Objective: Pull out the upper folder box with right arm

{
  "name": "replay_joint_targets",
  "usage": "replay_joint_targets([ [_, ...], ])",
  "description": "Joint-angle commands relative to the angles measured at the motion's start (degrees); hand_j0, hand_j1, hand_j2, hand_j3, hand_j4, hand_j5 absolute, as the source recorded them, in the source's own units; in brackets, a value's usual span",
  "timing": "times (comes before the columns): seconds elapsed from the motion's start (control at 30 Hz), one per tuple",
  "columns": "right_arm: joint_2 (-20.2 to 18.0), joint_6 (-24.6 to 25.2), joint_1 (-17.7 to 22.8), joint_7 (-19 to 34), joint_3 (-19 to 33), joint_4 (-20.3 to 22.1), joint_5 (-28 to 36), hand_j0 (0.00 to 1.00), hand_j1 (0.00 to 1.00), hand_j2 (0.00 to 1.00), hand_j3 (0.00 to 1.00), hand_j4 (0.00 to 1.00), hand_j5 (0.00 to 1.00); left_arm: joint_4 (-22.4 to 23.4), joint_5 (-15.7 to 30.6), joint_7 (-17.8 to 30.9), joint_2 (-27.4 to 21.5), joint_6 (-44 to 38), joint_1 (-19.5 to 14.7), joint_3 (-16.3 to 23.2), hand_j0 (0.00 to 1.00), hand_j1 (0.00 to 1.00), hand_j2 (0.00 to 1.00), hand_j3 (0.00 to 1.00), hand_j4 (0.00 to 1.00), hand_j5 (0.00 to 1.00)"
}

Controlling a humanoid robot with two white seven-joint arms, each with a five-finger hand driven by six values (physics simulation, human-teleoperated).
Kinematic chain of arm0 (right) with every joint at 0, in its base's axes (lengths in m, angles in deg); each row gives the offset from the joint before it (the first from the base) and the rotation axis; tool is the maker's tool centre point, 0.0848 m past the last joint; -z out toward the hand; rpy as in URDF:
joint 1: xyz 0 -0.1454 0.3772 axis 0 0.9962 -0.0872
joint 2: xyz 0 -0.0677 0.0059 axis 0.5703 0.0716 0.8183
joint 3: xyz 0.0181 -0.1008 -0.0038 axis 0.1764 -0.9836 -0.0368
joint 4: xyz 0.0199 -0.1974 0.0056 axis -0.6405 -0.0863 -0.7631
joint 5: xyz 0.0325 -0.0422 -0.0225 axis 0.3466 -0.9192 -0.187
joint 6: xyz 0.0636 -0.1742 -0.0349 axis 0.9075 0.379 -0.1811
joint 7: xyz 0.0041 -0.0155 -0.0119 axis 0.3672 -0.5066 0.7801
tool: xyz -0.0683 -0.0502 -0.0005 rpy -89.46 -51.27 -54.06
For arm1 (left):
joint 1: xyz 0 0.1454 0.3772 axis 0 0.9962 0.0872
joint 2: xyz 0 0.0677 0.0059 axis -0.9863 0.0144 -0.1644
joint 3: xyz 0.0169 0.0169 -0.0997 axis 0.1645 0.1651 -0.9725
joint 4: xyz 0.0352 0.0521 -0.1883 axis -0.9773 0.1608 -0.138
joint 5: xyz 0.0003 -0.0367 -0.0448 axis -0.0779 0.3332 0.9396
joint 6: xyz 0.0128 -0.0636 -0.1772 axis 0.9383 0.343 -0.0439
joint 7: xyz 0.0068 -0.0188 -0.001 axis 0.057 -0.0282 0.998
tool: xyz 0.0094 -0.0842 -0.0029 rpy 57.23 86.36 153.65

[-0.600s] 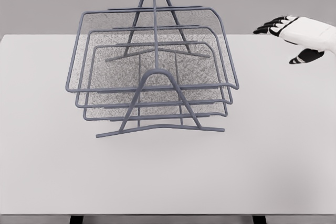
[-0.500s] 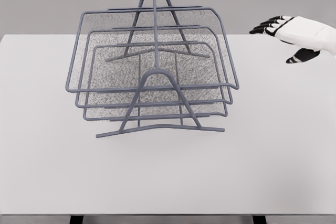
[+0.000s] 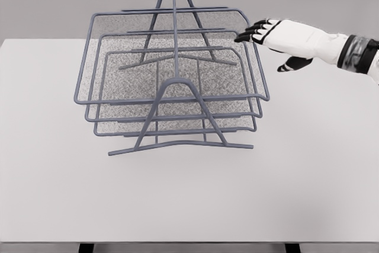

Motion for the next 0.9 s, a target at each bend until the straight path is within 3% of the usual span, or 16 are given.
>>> replay_joint_targets([
  [0.0, 0.3, 0.2, 0.4, 0.0, 0.0, 0.3, 0.2, 1.0, 1.0, 1.0, 1.0, 1.0, 1.0, 0.0, 0.0, 0.0, 0.0, 0.0, 0.0, 0.0, 1.0, 1.0, 1.0, 1.0, 1.0, 1.0],
  [0.23, -0.9, 0.2, 2.1, 0.0, 0.6, 0.1, 0.2, 1.0, 1.0, 1.0, 1.0, 1.0, 1.0, 0.0, 0.0, 0.0, 0.0, 0.0, 0.0, 0.0, 1.0, 1.0, 1.0, 1.0, 1.0, 1.0],
  [0.27, -3.0, 0.2, 1.7, 0.0, 0.6, -1.6, 0.2, 1.0, 1.0, 1.0, 1.0, 1.0, 1.0, 0.0, 0.0, 0.0, 0.0, 0.0, 0.0, 0.0, 1.0, 1.0, 1.0, 1.0, 1.0, 1.0],
  [0.37, -4.6, 0.2, 1.0, 0.0, 0.9, -3.0, 0.2, 1.0, 1.0, 1.0, 1.0, 1.0, 1.0, 0.0, 0.0, 0.0, 0.0, 0.0, 0.0, 0.0, 1.0, 1.0, 1.0, 1.0, 1.0, 1.0],
  [0.43, -3.7, 0.2, 0.1, 0.0, 0.4, -1.3, 0.2, 1.0, 1.0, 1.0, 1.0, 1.0, 1.0, 0.0, 0.0, 0.0, 0.0, 0.0, 0.0, 0.0, 1.0, 1.0, 1.0, 1.0, 1.0, 1.0],
  [0.63, -4.4, 0.2, 1.6, 0.0, 0.5, -1.4, 0.2, 1.0, 1.0, 1.0, 1.0, 1.0, 1.0, 0.0, 0.0, 0.0, 0.0, 0.0, 0.0, 0.0, 1.0, 1.0, 1.0, 1.0, 1.0, 1.0],
  [0.87, -8.0, 0.2, 2.9, 0.0, 0.9, -2.5, 0.3, 1.0, 1.0, 1.0, 1.0, 1.0, 1.0, 0.0, 0.0, 0.0, 0.0, 0.0, 0.0, 0.0, 1.0, 1.0, 1.0, 1.0, 1.0, 1.0],
])
